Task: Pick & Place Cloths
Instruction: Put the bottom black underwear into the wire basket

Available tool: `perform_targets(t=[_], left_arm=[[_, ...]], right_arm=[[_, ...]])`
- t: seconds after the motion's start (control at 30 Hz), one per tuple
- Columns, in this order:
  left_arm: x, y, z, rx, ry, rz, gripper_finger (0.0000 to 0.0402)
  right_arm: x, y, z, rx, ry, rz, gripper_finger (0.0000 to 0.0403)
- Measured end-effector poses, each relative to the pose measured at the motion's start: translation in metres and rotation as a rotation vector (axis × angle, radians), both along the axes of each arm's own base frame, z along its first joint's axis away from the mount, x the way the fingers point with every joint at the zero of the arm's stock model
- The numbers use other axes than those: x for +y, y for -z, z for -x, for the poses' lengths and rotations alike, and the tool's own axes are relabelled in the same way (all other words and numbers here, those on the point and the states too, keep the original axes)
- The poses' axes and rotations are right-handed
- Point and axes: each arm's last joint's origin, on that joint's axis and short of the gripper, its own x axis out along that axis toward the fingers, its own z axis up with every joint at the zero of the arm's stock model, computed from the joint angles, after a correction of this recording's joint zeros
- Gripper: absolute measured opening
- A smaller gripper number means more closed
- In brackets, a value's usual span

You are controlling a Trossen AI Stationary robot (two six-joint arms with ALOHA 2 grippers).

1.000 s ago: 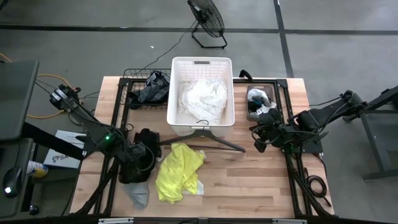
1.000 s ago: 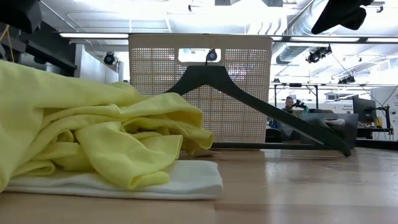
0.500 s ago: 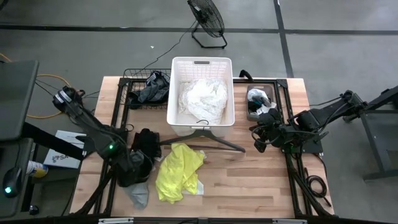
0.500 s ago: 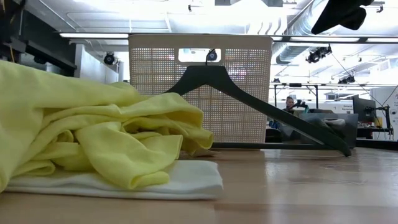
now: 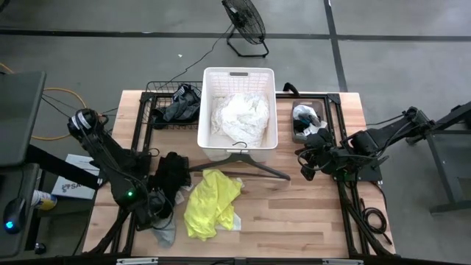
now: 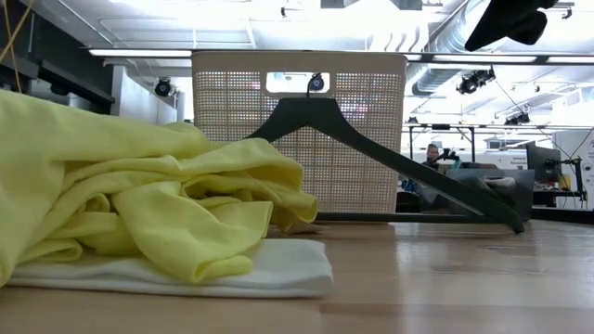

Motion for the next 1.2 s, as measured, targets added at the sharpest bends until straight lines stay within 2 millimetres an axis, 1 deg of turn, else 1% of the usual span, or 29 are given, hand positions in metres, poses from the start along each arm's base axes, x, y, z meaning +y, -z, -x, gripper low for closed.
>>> perform_targets(t=[0.1,0.23,0.27,0.37,0.43,0.53,0.6,0.73,0.87,0.93,1.03,1.2], left_arm=[[-0.003,0.001,-0.001,0.011,0.002,0.033,0.0146],[-0.006,-0.001,-0.002,0.017,0.034,0.097,0.003],[-0.007,-0.002,-0.002,0.015,0.041,0.114,0.0019],[-0.007,-0.007,-0.002,0.003,0.049,0.144,0.0013],[-0.007,-0.013,-0.002,-0.007,0.062,0.152,0.0007],[-0.008,-0.033,-0.004,-0.052,0.088,0.147,0.0006],[-0.008,-0.049,-0.006,-0.095,0.11,0.113,0.0005],[-0.004,-0.089,-0.008,-0.201,0.142,-0.002,0.0004],[0.006,-0.13,-0.008,-0.339,0.138,-0.147,0.0003],[0.013,-0.146,-0.007,-0.406,0.142,-0.23,0.0003],[0.022,-0.166,-0.006,-0.501,0.159,-0.346,0.0003],[0.029,-0.183,-0.008,-0.69,0.275,-0.474,0.0003]], right_arm=[[0.0,0.0,0.0,-0.001,0.001,-0.001,0.0002],[0.0,0.0,0.0,-0.001,0.002,-0.001,0.0003],[0.0,0.0,0.0,-0.001,0.002,-0.001,0.0003],[0.0,0.0,0.0,-0.001,0.002,-0.001,0.0003],[0.0,0.0,0.0,-0.001,0.002,-0.001,0.0003],[0.0,0.0,0.0,-0.001,0.001,-0.001,0.0003],[0.0,0.0,0.0,-0.001,0.002,-0.001,0.0003],[0.0,0.0,0.0,-0.001,0.002,-0.001,0.0003],[0.0,0.0,0.0,-0.001,0.001,-0.001,0.0003],[0.0,0.0,0.0,0.0,-0.001,0.002,0.0003],[0.0,0.0,0.0,0.0,-0.001,0.004,0.0003],[0.0,0.0,0.0,0.001,-0.002,0.006,0.0003]])
